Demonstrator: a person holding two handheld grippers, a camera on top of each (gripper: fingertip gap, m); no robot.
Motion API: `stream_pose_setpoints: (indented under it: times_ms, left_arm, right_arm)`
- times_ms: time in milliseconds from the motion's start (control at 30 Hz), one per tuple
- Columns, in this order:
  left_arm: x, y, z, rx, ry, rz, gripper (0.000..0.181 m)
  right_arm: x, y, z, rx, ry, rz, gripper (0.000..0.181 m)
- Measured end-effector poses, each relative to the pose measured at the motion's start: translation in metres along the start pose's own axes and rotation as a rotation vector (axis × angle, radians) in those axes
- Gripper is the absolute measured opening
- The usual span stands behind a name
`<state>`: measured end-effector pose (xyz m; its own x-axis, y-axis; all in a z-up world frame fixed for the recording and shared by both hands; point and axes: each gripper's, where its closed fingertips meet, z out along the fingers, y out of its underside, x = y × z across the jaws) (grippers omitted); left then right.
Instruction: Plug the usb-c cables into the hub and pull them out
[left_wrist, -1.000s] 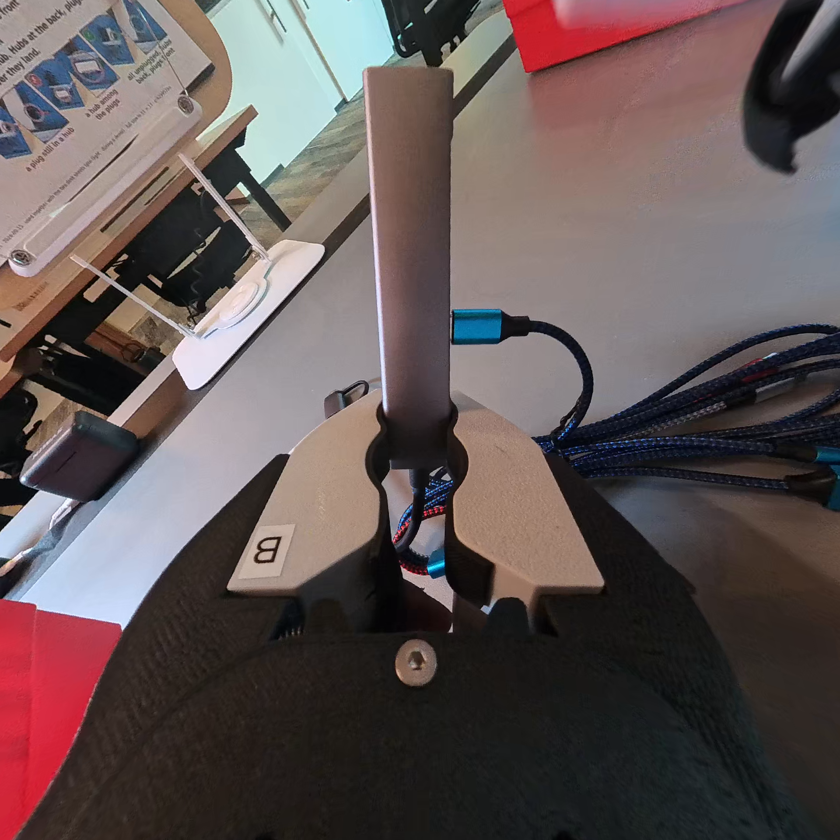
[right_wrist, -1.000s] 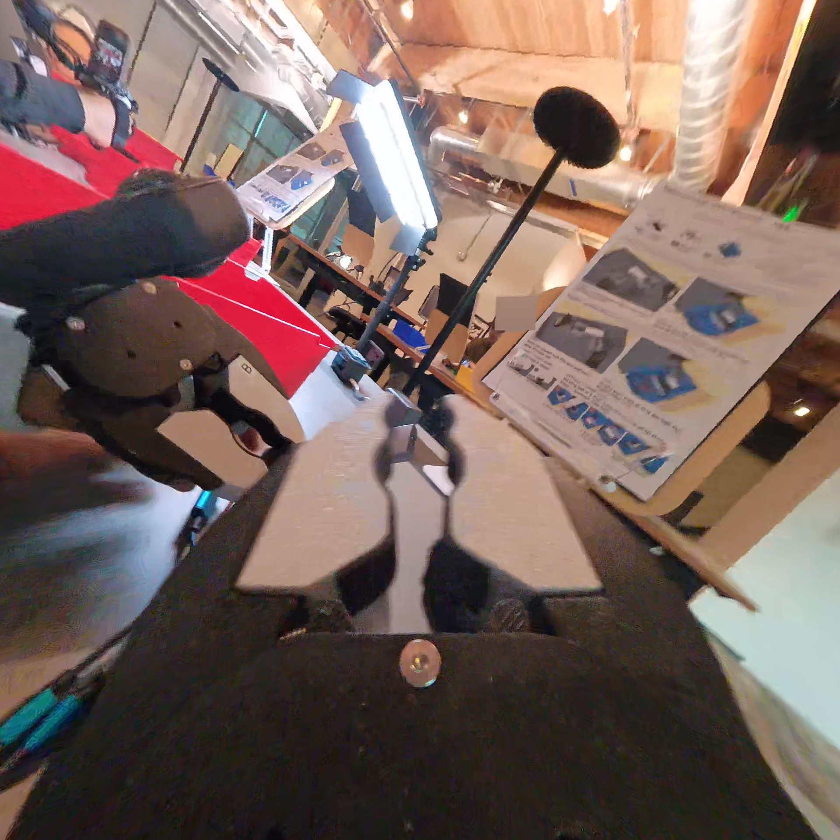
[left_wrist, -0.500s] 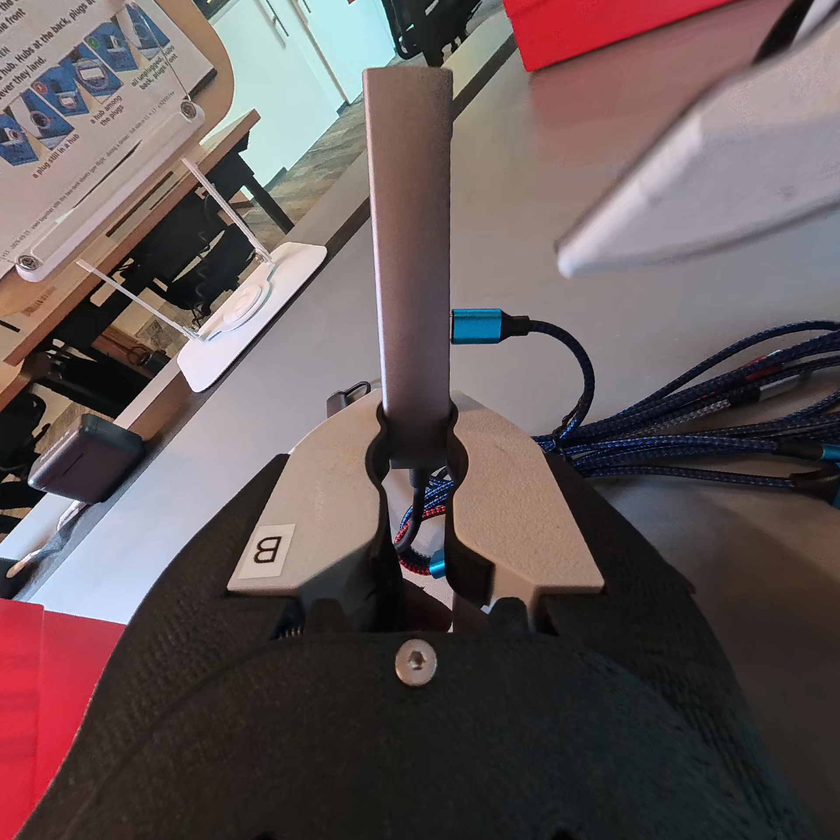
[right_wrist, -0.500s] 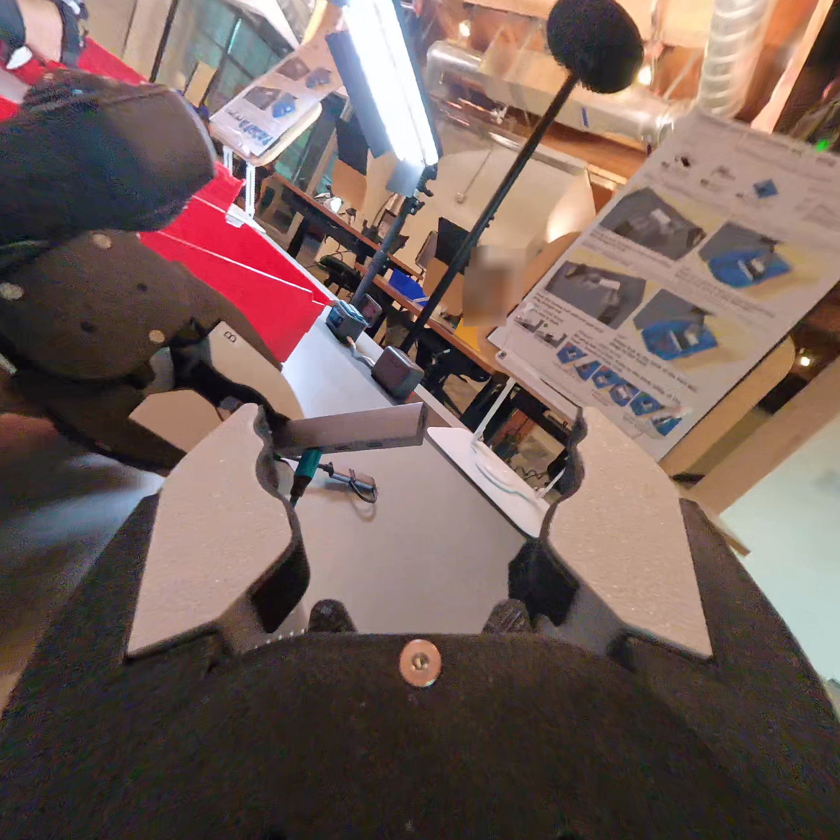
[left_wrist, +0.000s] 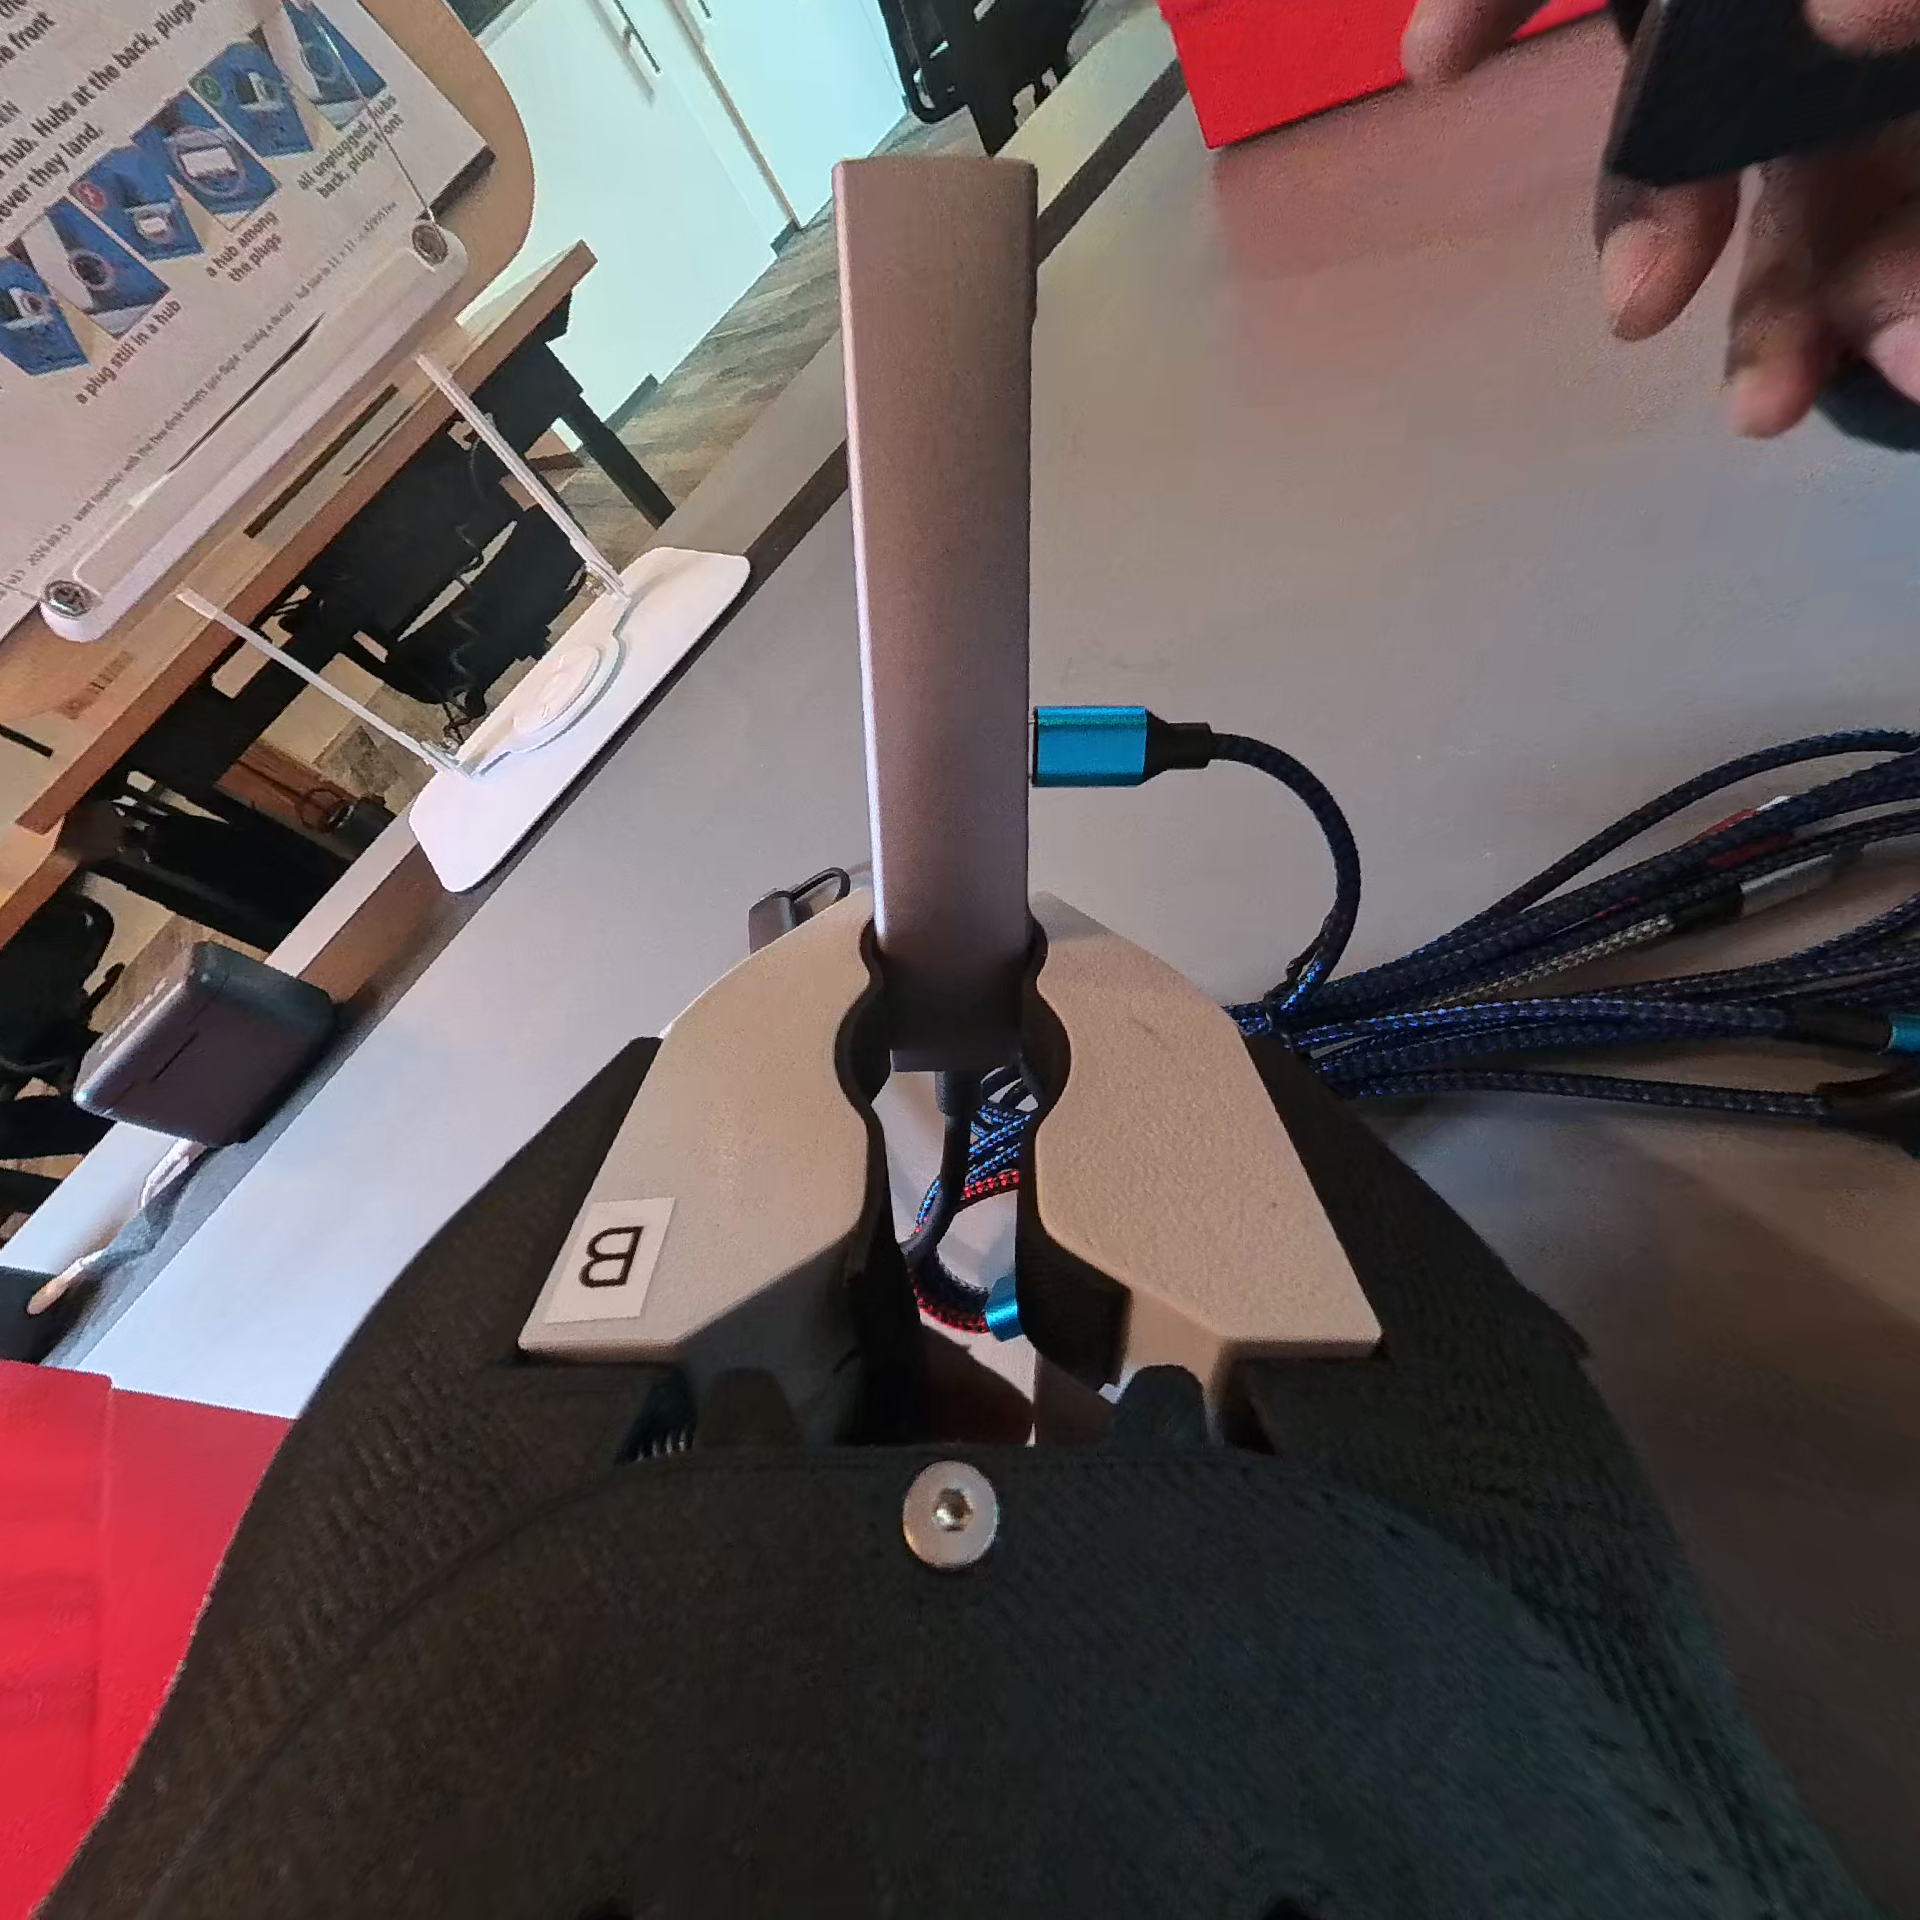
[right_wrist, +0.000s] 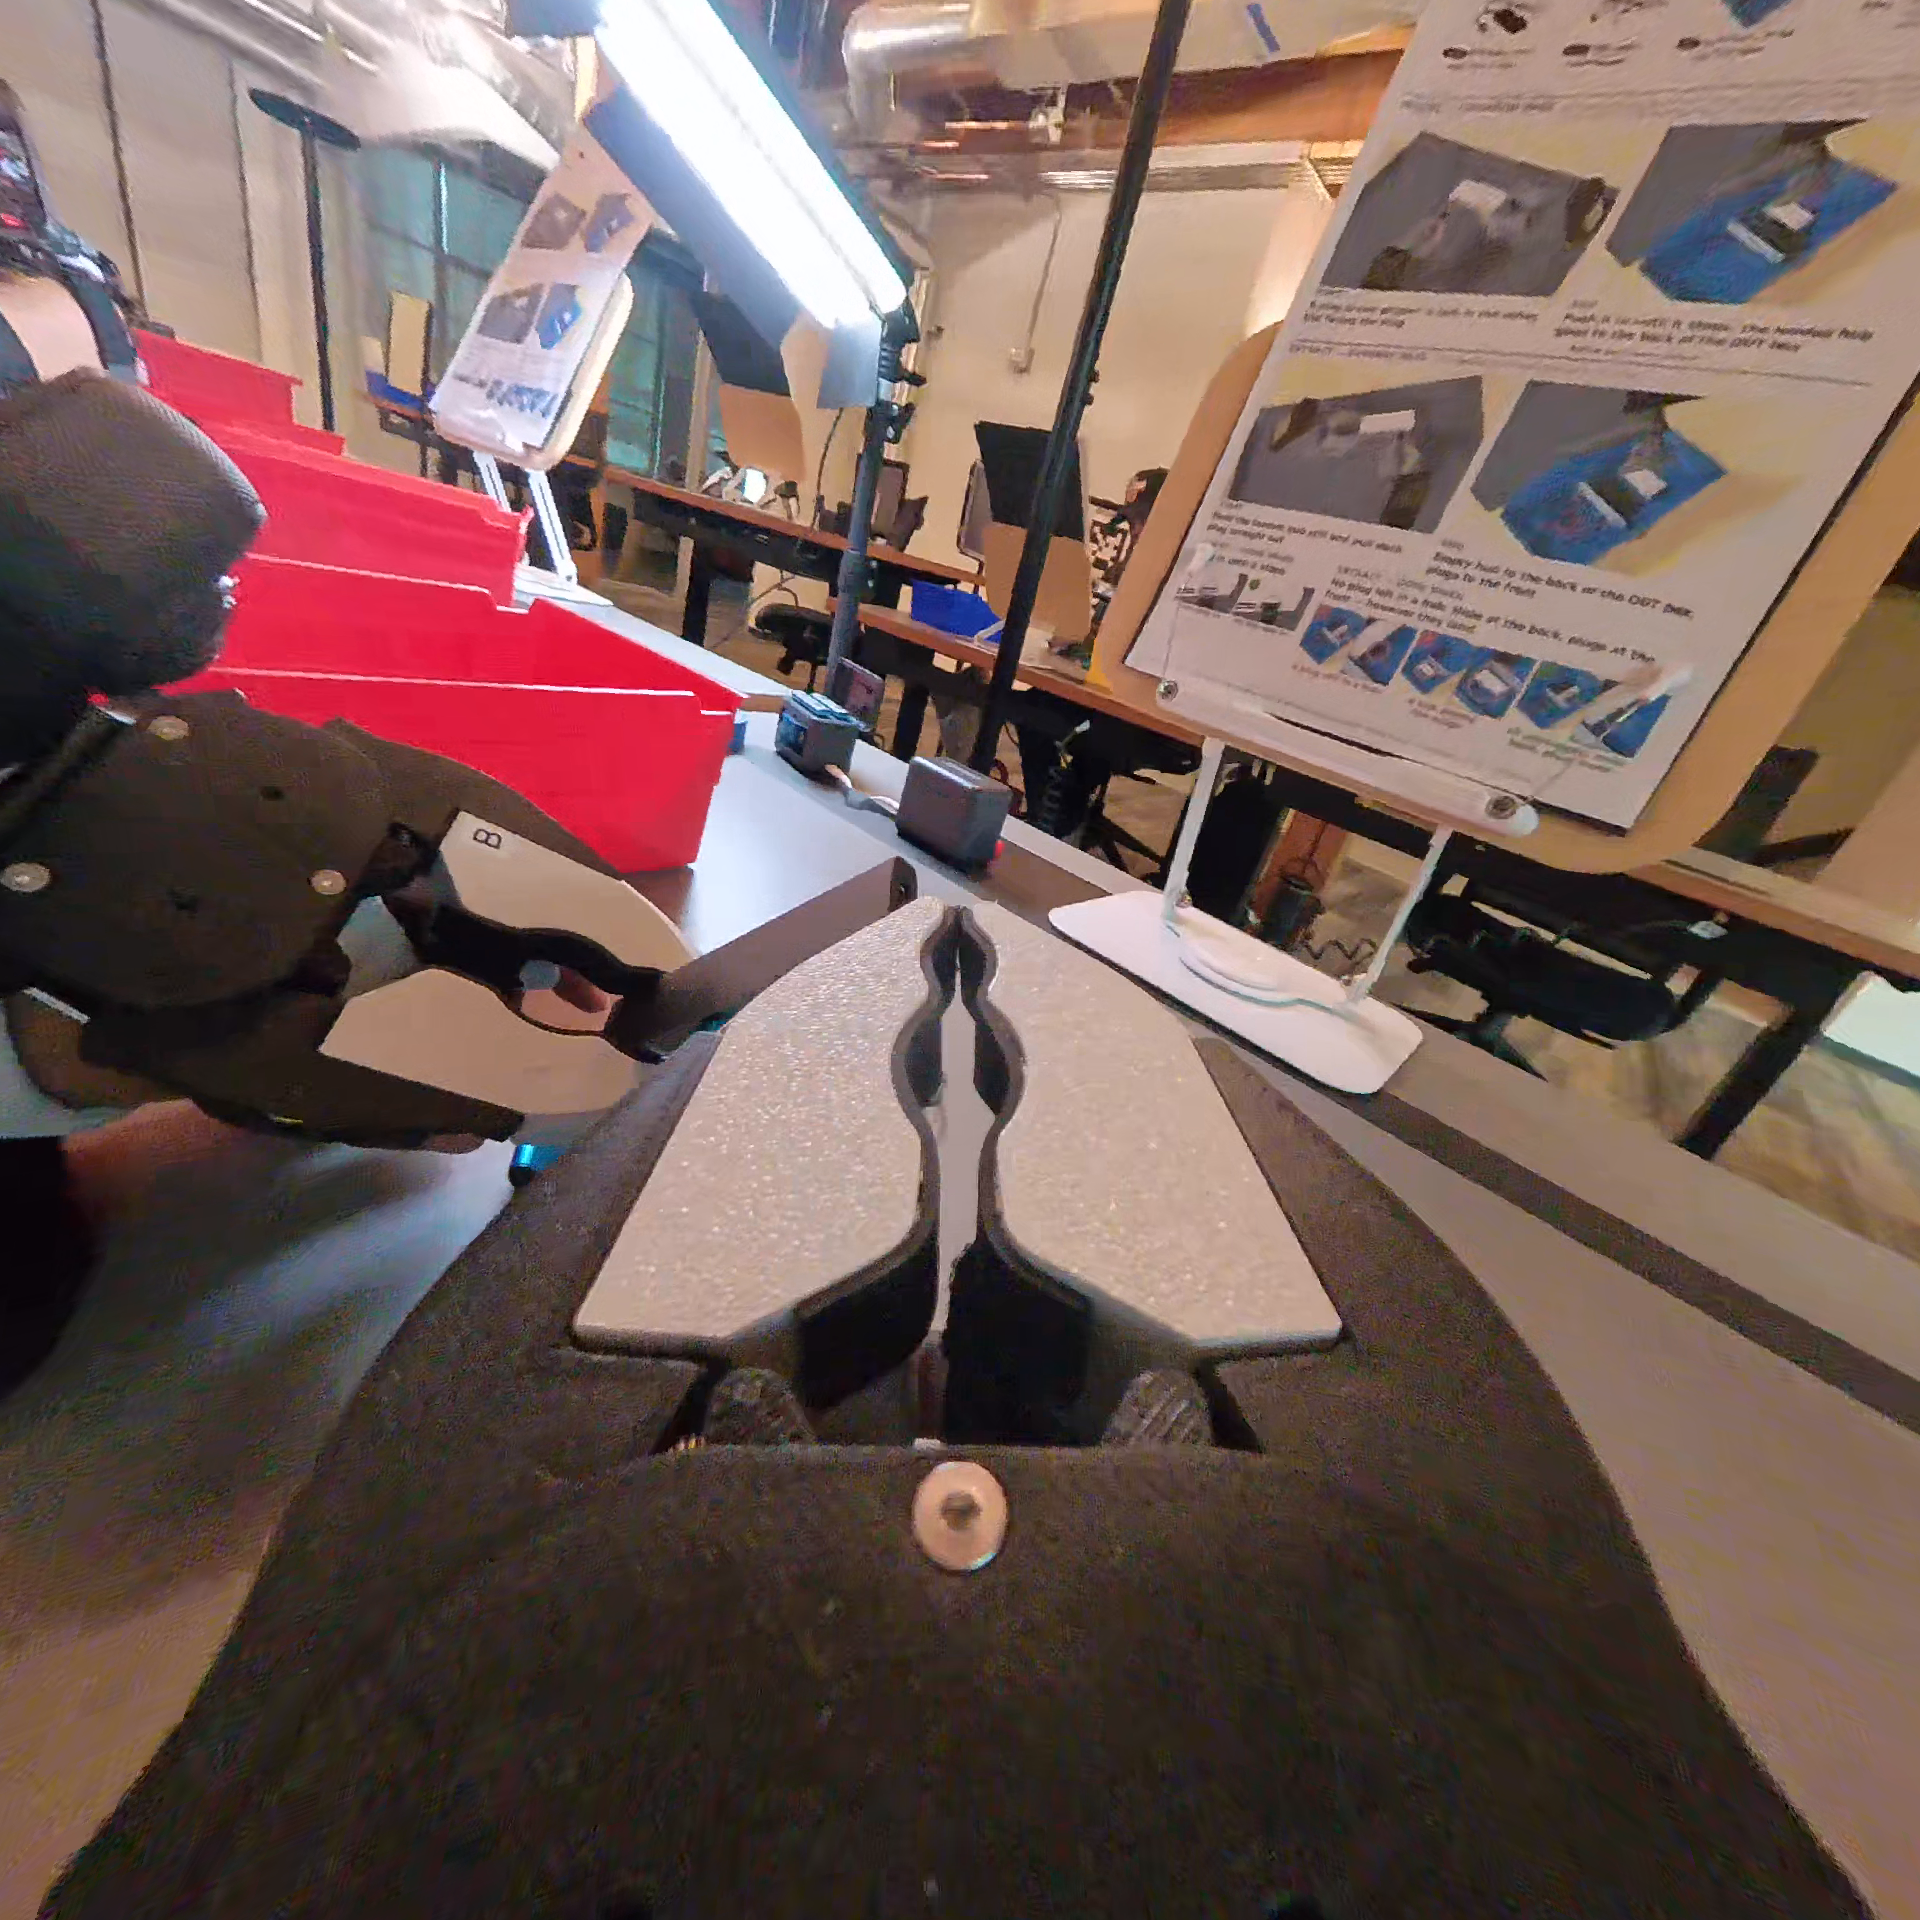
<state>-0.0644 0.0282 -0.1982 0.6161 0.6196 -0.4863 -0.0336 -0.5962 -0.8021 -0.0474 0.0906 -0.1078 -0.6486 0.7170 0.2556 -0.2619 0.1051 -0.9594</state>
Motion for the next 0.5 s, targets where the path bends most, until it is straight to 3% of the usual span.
stream_pose_setpoints:
  times_ms: [33,100,133,167,267,367,500]
  left_arm:
    - [0.000,0.001,0.000,-0.004,0.000,-0.004,0.020]
    - [-0.001,0.003,0.000,-0.024,0.003,-0.026,0.020]
    - [-0.002,0.005,-0.001,-0.046,0.006,-0.056,0.020]
    - [-0.002,0.008,-0.001,-0.073,0.012,-0.097,0.020]
    - [-0.006,0.015,-0.002,-0.121,0.022,-0.195,0.020]
    - [-0.004,0.015,-0.003,-0.122,0.059,-0.261,0.020]
    - [0.002,0.016,-0.002,-0.132,0.099,-0.275,0.020]
  right_arm:
    - [-0.003,0.000,0.001,0.004,-0.025,0.039,0.012]
    - [-0.012,0.006,0.004,-0.059,-0.092,0.117,0.068]
    - [-0.018,0.014,0.007,-0.129,-0.129,0.142,0.085]
    - [-0.026,0.023,0.009,-0.194,-0.166,0.145,0.091]
    - [-0.043,0.047,0.013,-0.312,-0.176,-0.036,0.072]
    - [-0.048,0.044,0.018,-0.288,-0.076,-0.289,0.046]
    - [-0.057,0.057,0.024,-0.371,-0.050,-0.450,0.044]
